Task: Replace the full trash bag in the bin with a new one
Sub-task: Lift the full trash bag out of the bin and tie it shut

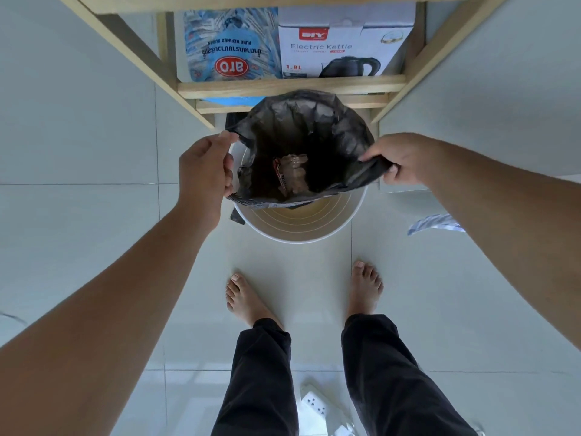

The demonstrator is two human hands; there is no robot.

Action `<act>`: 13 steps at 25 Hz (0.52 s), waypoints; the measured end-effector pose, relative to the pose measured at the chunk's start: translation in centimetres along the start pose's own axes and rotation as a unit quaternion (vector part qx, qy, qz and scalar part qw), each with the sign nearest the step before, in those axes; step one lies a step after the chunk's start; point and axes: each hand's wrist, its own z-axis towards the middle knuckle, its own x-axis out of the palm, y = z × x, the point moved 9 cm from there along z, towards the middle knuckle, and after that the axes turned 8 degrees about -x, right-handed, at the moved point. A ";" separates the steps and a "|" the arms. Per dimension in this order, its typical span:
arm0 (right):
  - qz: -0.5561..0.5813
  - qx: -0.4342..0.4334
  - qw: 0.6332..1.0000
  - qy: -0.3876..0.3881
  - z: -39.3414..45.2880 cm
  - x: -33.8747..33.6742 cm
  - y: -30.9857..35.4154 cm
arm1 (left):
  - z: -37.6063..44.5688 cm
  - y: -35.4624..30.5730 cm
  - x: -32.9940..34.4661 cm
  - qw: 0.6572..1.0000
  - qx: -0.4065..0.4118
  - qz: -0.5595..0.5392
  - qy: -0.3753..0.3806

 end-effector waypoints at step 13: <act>0.427 -0.137 0.893 0.038 -4.9 -1.7 2.7 | -0.7 2.1 -4.2 0.996 -0.049 -0.057 -0.054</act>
